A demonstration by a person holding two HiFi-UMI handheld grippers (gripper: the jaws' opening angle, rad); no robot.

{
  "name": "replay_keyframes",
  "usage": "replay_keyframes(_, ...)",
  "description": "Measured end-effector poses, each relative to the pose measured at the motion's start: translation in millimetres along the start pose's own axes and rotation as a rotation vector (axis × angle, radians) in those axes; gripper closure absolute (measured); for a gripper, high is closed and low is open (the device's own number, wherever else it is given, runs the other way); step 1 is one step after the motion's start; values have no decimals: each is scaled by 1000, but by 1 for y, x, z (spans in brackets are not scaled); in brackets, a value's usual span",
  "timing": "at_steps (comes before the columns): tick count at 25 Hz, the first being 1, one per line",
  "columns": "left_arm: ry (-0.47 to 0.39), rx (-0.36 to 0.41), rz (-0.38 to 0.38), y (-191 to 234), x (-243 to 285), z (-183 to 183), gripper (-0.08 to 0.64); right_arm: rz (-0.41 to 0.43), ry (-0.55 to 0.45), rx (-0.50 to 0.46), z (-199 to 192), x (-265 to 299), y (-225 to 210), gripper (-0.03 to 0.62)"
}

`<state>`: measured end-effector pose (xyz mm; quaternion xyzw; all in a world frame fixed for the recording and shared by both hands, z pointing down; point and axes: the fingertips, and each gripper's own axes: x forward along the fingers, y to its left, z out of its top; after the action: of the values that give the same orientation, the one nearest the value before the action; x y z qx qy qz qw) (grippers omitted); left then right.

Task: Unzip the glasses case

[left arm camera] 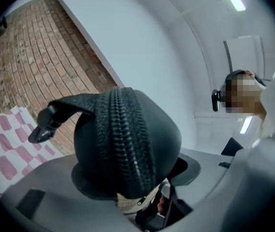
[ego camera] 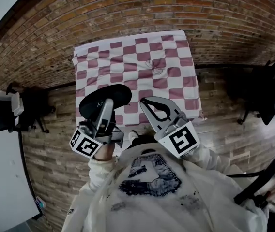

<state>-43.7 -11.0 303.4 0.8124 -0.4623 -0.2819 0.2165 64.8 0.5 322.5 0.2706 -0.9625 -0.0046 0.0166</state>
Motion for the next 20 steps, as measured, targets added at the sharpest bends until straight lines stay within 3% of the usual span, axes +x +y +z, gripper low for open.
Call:
replay_keyframes(6, -72, -19, -115, -32, 19, 45, 279, -5, -35, -164, 43, 0, 2, 577)
replay_keyframes(13, -116, -49, -198, -55, 40, 75, 279, -50, -87, -157, 77, 1, -6, 566)
replay_keyframes(16, -126, -35, -209, -58, 49, 74, 279, -70, -102, -146, 79, 2, -10, 522)
replay_keyframes(20, -142, -84, -220, -57, 58, 63, 279, -80, -60, -185, 71, 5, -15, 500)
